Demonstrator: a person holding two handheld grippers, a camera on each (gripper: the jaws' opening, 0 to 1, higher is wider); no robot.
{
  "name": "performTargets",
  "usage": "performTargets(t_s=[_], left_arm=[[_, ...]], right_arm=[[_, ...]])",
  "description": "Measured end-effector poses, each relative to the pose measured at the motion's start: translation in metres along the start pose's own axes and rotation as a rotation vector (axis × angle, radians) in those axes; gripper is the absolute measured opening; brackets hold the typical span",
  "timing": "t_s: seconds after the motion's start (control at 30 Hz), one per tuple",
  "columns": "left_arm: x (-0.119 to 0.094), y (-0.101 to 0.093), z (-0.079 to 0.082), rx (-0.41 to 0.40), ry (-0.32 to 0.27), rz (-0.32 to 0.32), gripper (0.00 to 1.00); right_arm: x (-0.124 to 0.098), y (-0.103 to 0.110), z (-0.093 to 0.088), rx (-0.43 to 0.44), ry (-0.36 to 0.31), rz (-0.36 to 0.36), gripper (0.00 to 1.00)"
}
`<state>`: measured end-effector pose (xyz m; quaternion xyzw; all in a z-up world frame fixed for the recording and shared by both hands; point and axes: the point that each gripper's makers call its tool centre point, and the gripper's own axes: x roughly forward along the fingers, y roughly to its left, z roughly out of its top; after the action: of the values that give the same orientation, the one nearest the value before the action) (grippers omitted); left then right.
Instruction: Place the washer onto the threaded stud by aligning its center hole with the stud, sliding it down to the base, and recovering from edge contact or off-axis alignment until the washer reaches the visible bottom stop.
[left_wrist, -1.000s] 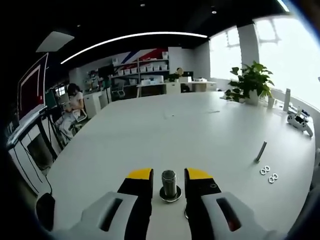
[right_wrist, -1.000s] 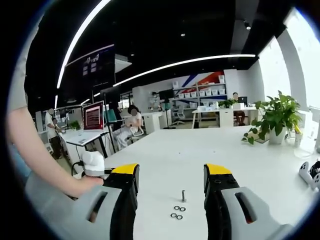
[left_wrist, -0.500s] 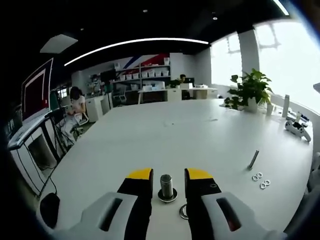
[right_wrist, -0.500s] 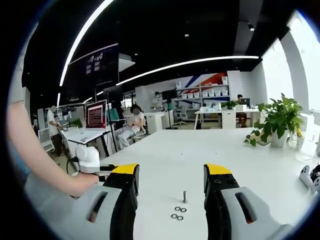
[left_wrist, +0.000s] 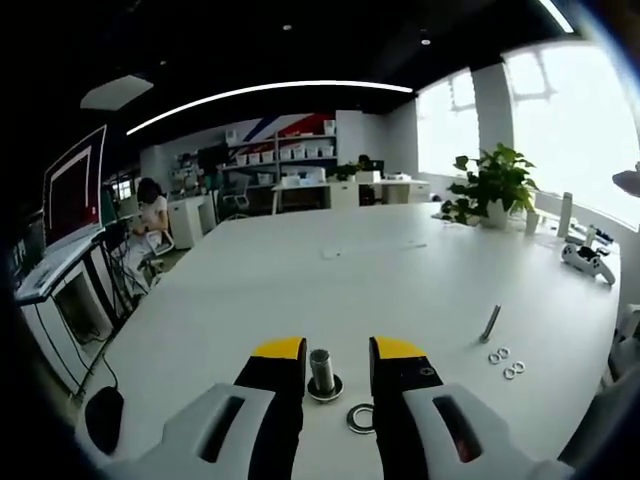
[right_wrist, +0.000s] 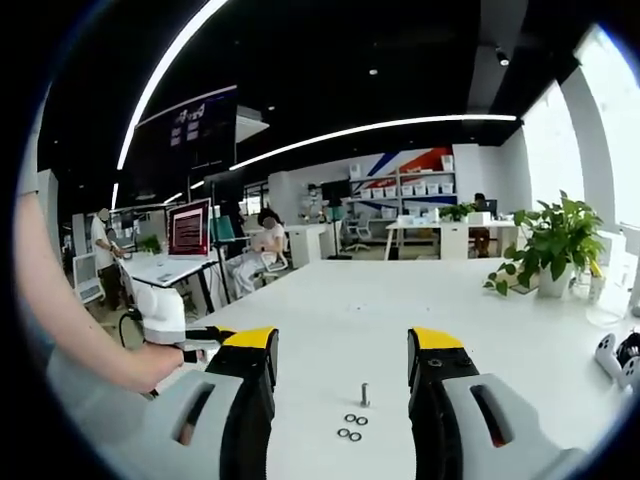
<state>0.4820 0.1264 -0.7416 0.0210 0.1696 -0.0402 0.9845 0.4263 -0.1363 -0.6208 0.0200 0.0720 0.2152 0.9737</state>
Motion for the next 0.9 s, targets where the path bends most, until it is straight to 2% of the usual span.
performTargets(t_s=[0.47, 0.9], left_arm=[[-0.005, -0.009, -0.011, -0.012, 0.013, -0.012, 0.23], [0.001, -0.016, -0.027, -0.002, 0.048, -0.032, 0.24]], right_arm=[[0.0, -0.002, 0.0, -0.005, 0.0, -0.016, 0.55], [0.001, -0.004, 0.001, 0.003, -0.003, -0.024, 0.55]])
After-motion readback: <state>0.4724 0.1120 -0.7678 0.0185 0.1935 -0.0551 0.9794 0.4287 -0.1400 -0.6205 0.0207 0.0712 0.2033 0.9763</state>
